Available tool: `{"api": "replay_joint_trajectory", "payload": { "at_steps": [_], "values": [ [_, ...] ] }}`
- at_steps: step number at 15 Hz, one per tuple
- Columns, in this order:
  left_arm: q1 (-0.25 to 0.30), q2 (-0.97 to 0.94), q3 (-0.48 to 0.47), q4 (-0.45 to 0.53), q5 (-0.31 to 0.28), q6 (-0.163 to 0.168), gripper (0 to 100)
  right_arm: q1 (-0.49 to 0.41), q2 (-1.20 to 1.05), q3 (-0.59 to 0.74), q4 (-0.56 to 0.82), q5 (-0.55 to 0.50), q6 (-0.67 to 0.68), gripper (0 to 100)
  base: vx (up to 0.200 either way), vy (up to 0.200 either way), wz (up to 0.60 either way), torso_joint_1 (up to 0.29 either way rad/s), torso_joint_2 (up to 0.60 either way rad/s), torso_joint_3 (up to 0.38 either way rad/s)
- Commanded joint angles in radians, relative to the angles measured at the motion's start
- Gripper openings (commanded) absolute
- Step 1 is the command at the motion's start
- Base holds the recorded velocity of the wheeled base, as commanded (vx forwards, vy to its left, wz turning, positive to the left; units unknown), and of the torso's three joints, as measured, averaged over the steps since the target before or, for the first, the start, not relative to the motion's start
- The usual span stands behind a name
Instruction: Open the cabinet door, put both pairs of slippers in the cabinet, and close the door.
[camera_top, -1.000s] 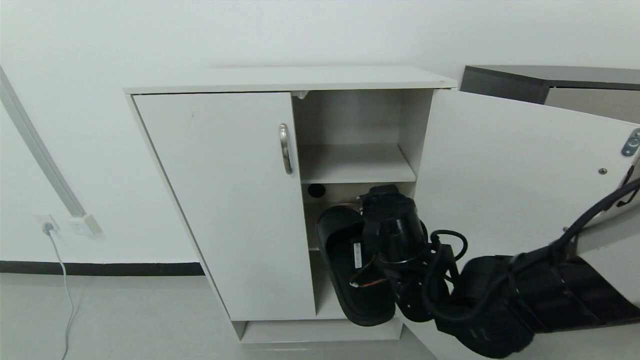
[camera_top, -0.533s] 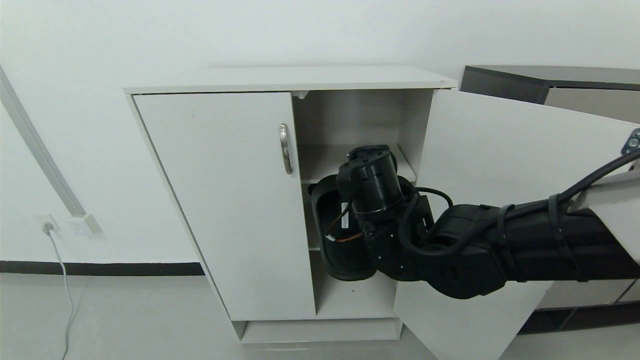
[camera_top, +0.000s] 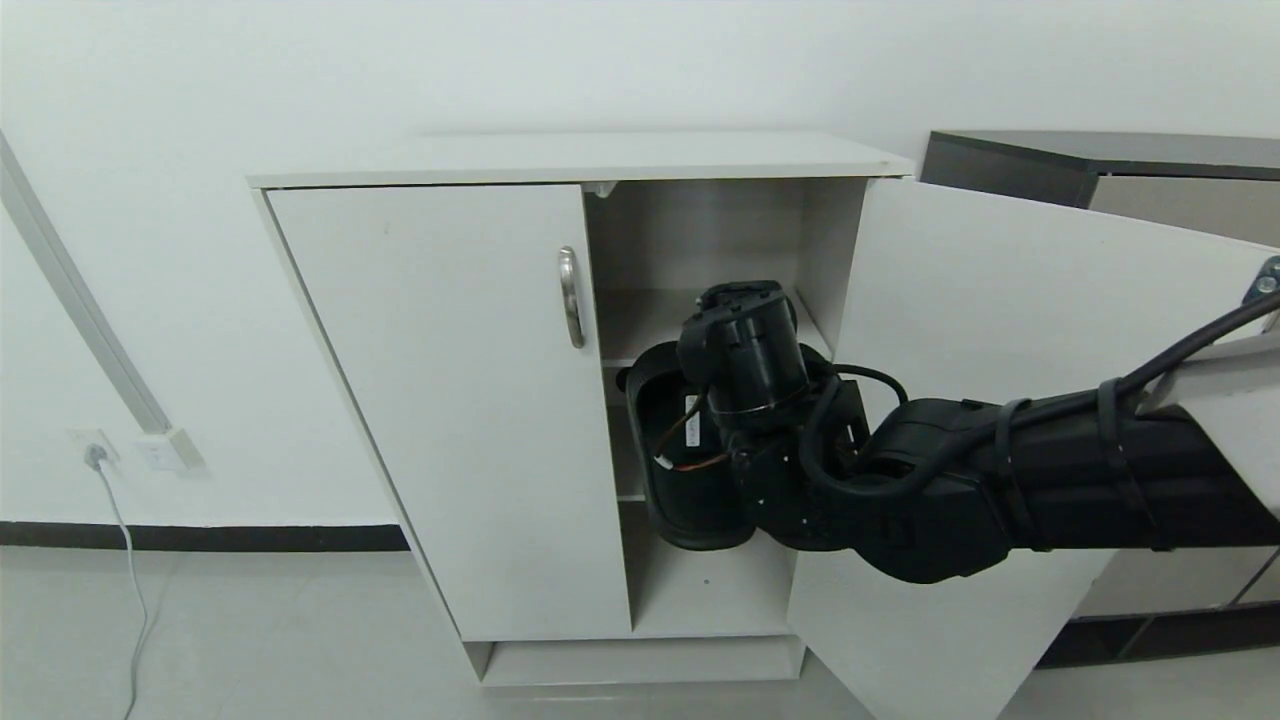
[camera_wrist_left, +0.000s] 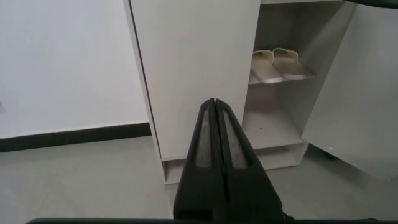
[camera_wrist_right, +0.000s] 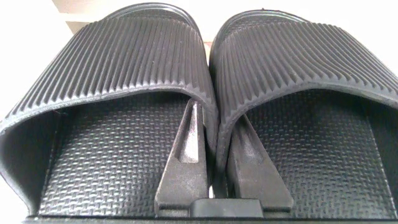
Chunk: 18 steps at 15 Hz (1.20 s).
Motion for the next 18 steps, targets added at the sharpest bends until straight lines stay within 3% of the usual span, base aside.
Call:
{"api": "replay_joint_trajectory", "payload": {
  "at_steps": [1,12,15,18],
  "values": [
    [0.000,0.000,0.002,0.000,-0.001,0.000,0,0.000,-0.001,0.001,-0.001,0.002,0.000,0,0.200,0.000,0.00,0.002,0.00,-0.002],
    [0.000,0.000,0.000,0.000,0.001,0.000,0,-0.001,0.025,0.001,-0.002,0.000,0.002,0,0.200,0.000,0.00,0.001,0.00,0.000],
    [0.000,0.000,0.002,0.000,0.001,0.000,0,-0.001,0.042,-0.016,0.004,0.000,0.002,0,0.000,0.000,0.00,0.000,0.00,0.000],
    [0.000,0.000,0.002,0.000,0.001,0.000,0,-0.018,0.091,-0.116,0.055,0.000,0.002,0,0.000,0.000,0.00,0.000,0.00,0.000]
  ]
}}
